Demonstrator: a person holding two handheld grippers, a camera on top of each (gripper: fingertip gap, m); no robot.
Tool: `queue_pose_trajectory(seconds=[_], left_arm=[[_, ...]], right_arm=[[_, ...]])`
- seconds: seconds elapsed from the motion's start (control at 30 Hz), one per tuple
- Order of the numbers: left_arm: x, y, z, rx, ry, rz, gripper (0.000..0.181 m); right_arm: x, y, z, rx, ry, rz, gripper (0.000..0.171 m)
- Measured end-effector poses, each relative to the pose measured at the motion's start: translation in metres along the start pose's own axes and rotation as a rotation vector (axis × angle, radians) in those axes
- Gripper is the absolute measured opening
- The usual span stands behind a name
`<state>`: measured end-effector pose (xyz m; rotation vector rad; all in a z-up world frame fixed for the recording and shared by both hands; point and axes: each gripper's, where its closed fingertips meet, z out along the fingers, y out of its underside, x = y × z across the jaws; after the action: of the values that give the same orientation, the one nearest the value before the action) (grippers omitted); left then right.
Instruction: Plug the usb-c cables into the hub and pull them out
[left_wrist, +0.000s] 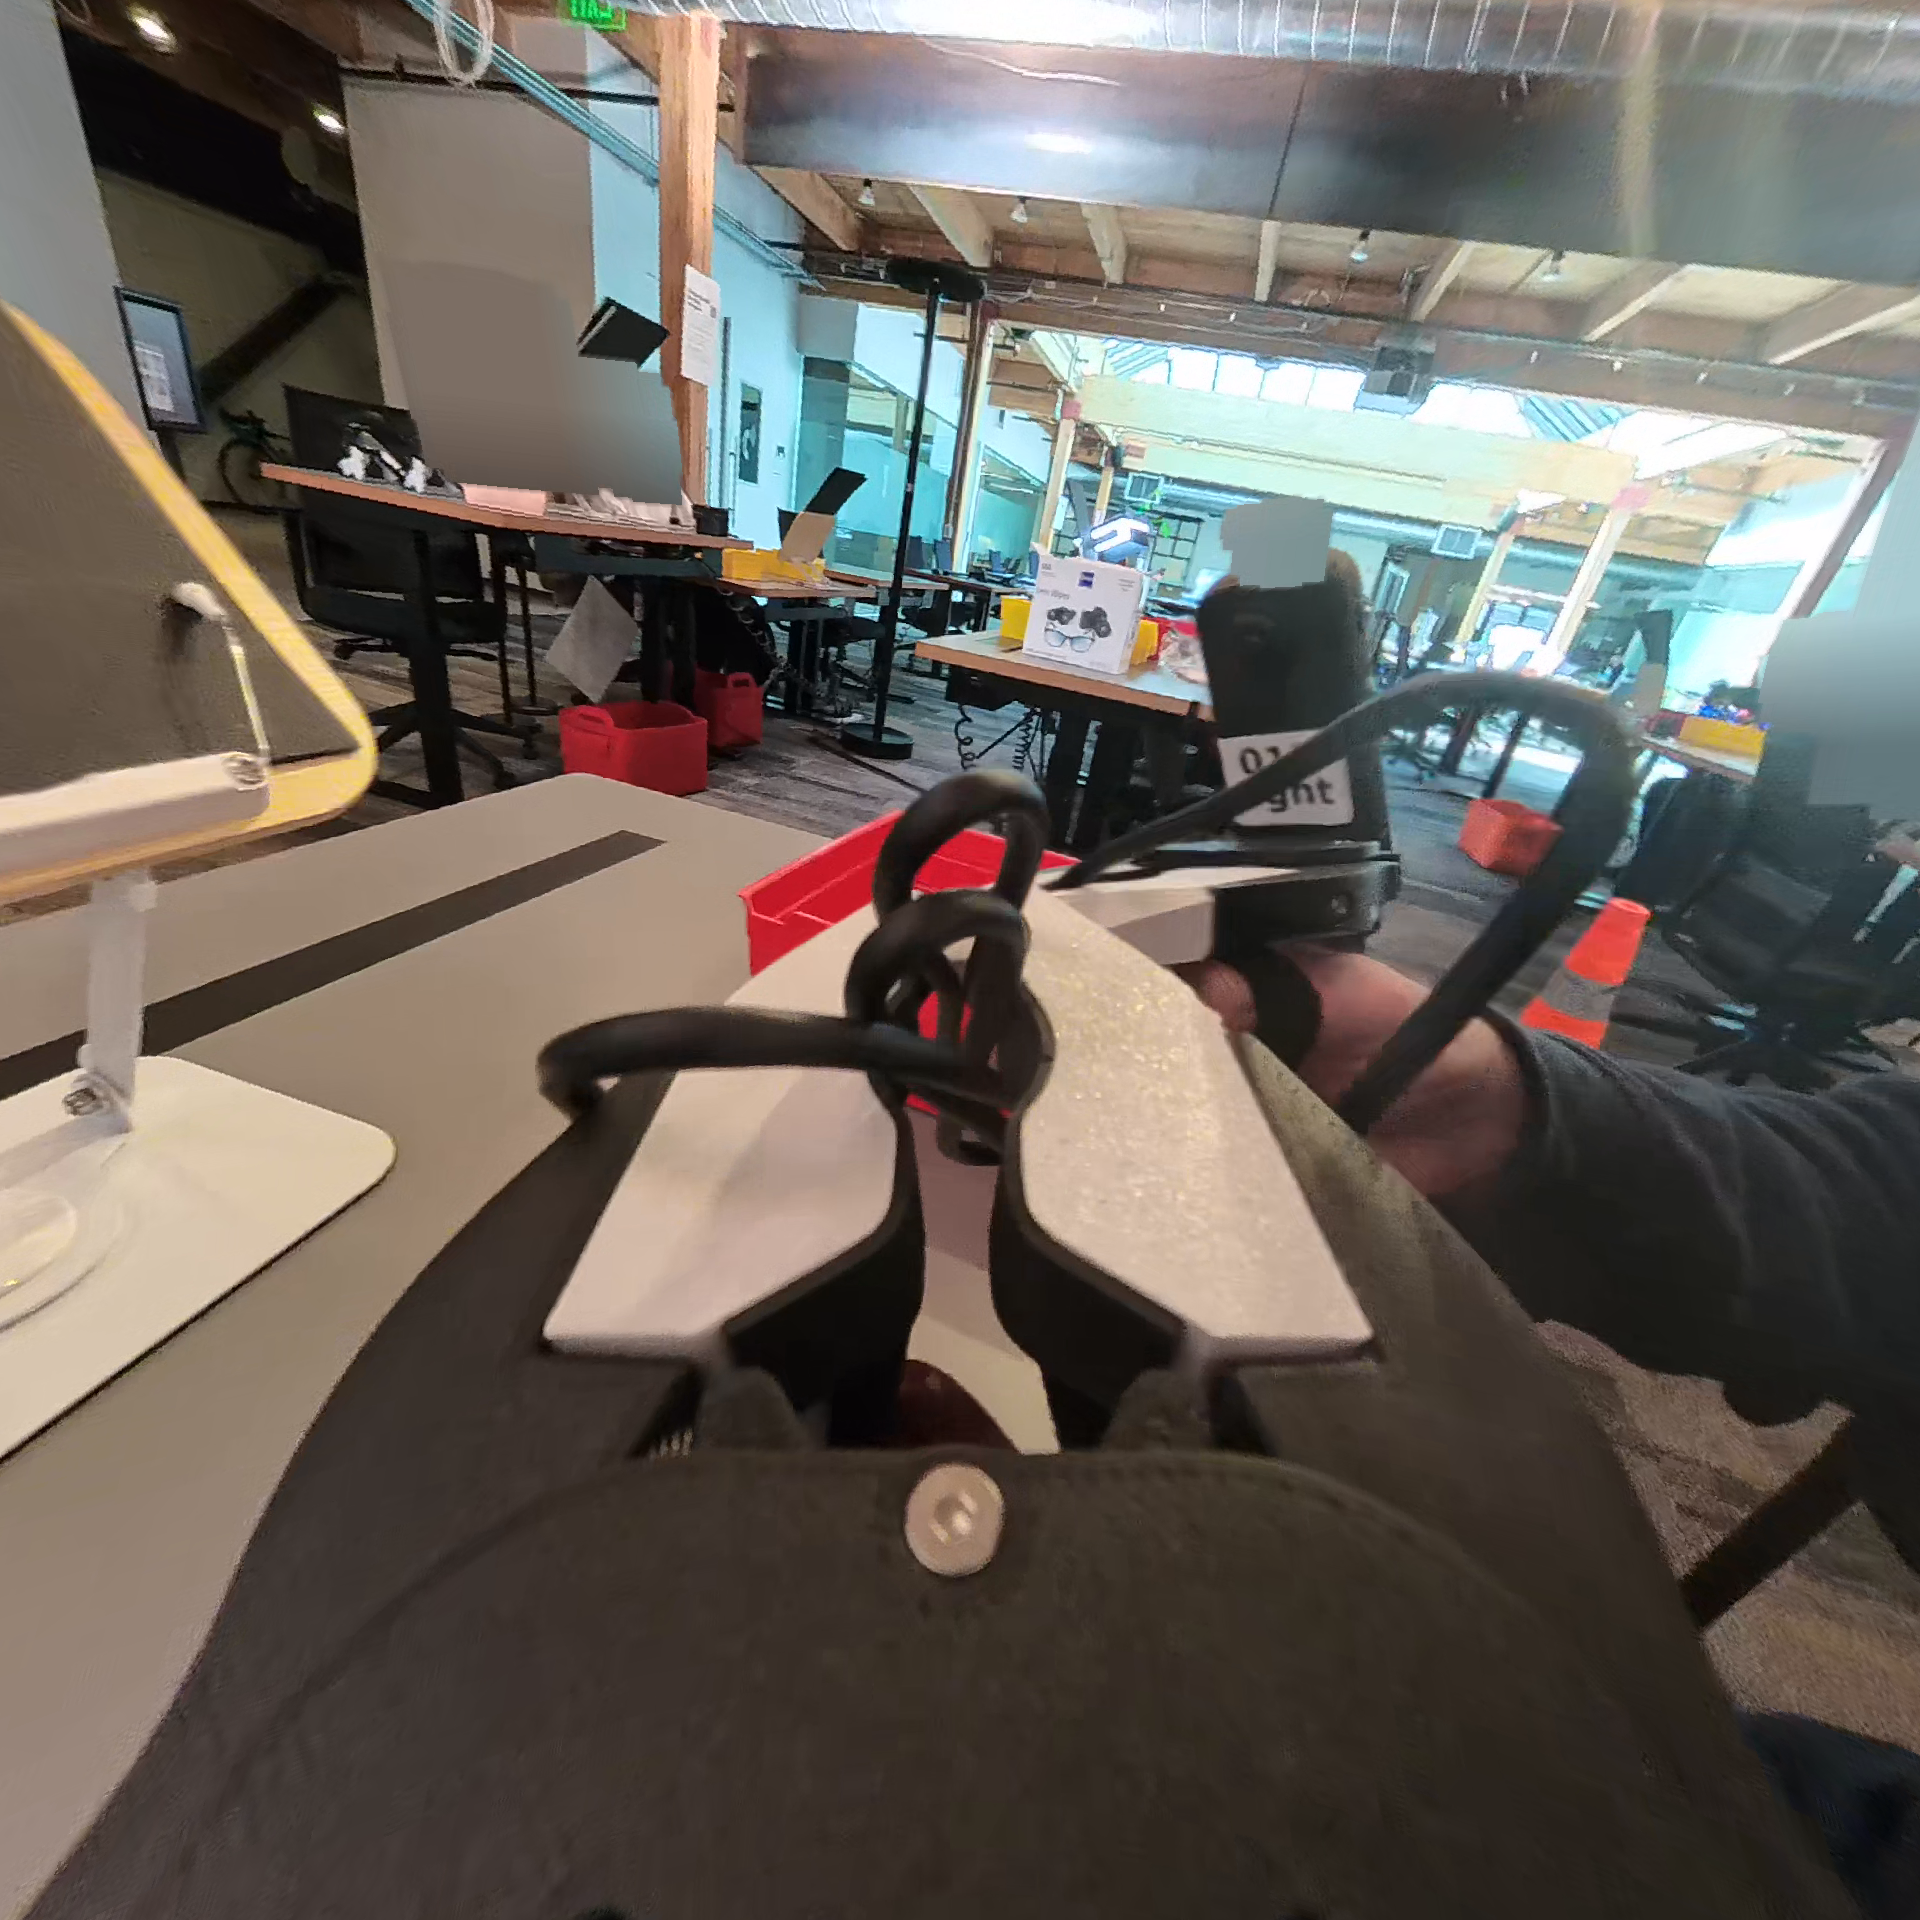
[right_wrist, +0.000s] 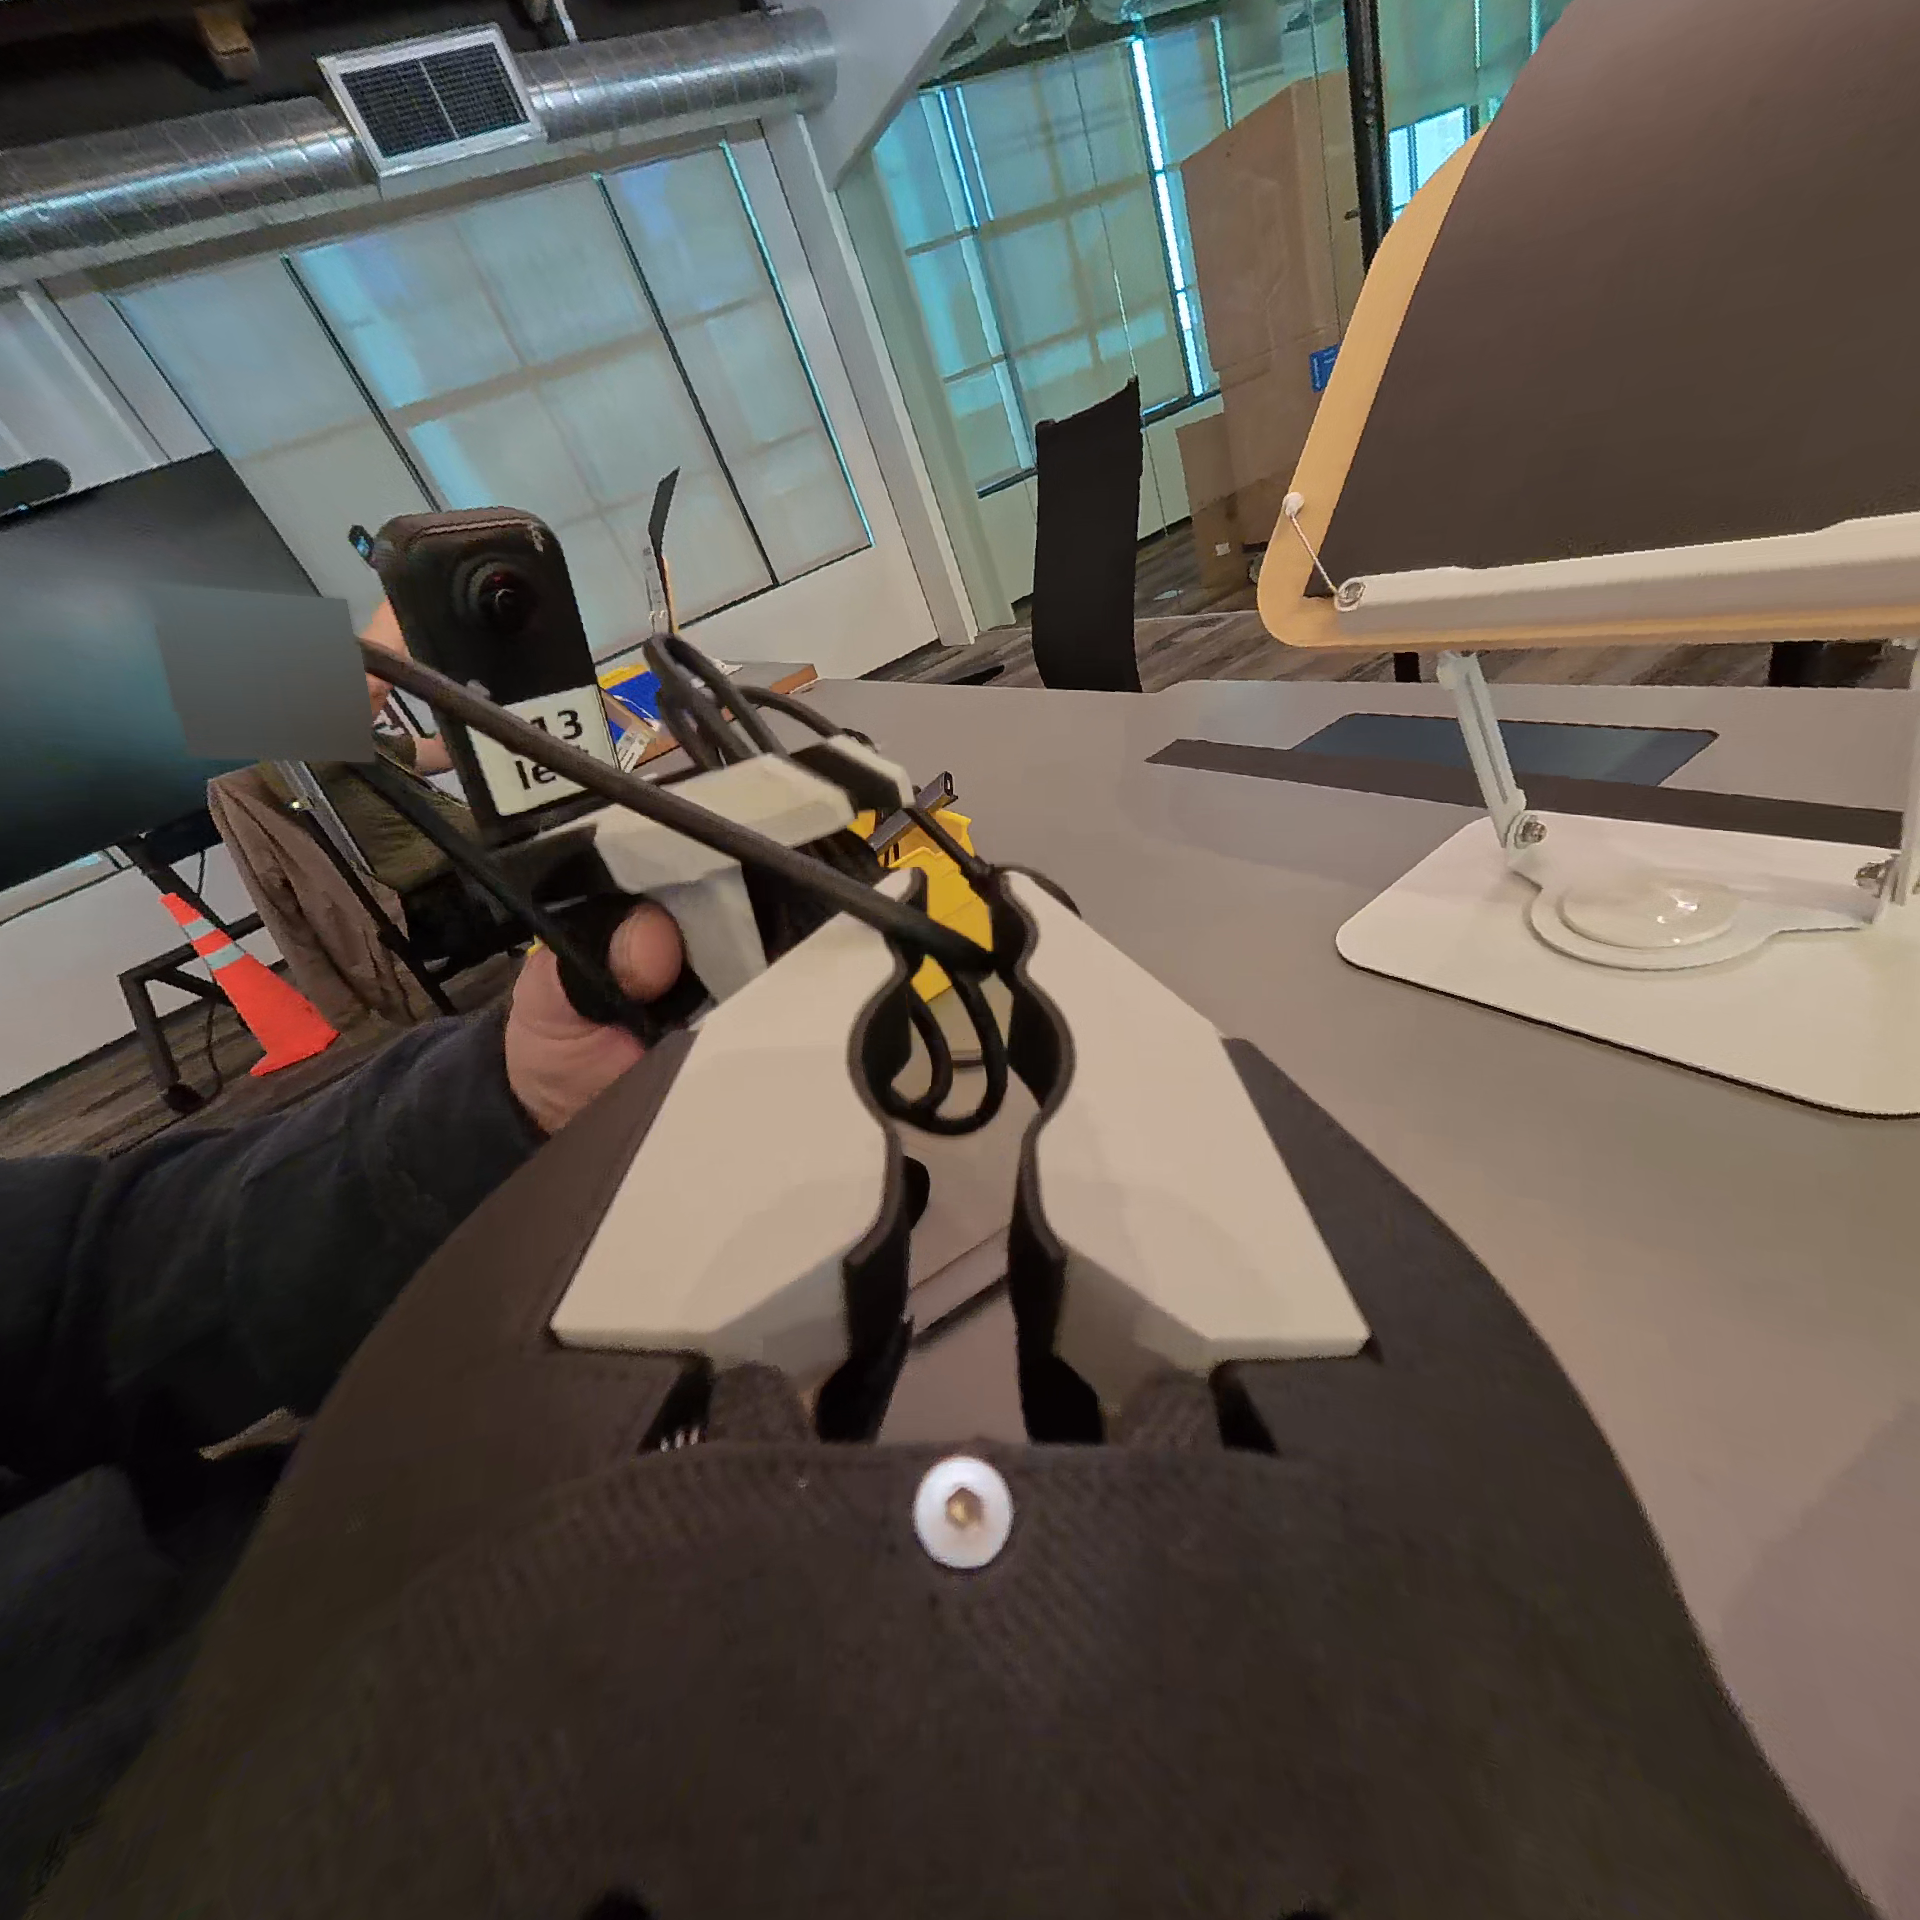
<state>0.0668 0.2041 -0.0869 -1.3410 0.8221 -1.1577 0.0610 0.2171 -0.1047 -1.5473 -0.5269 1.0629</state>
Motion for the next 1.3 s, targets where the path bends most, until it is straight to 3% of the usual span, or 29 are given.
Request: queue_pose_trajectory(seconds=[0.13,0.37,0.5,0.57,0.63,0.73,0.83,0.97,1.3], left_arm=[[-0.017,-0.009,-0.009,0.002,-0.05,-0.036,0.009],[-0.023,-0.005,-0.011,-0.061,-0.077,-0.028,0.009],[-0.017,-0.001,-0.006,-0.072,-0.056,-0.047,0.009],[-0.015,0.002,-0.004,-0.099,-0.056,-0.025,0.009],[-0.012,0.006,-0.003,-0.124,-0.047,-0.01,0.009],[-0.01,0.01,-0.003,-0.152,-0.042,0.013,0.009],[-0.008,0.006,-0.007,-0.126,-0.007,0.013,0.009],[-0.003,0.003,-0.009,-0.11,0.037,0.015,0.009],[0.004,0.018,0.002,-0.172,0.027,0.101,0.009]], right_arm=[[0.005,0.0,-0.015,-0.034,0.047,-0.096,0.026],[-0.028,-0.014,-0.031,-0.13,0.095,-0.544,0.031],[-0.055,0.015,-0.021,-0.298,0.013,-0.907,0.021],[-0.067,0.012,-0.019,-0.245,0.0,-0.995,0.004],[-0.07,0.008,-0.017,-0.243,0.011,-1.038,0.001],[-0.075,0.003,-0.018,-0.248,-0.049,-0.938,0.0],[-0.076,-0.032,-0.027,-0.087,-0.13,-0.596,0.0],[-0.041,-0.055,-0.032,0.041,-0.141,-0.186,0.0],[-0.029,-0.013,0.005,-0.164,-0.112,-0.15,0.0]])
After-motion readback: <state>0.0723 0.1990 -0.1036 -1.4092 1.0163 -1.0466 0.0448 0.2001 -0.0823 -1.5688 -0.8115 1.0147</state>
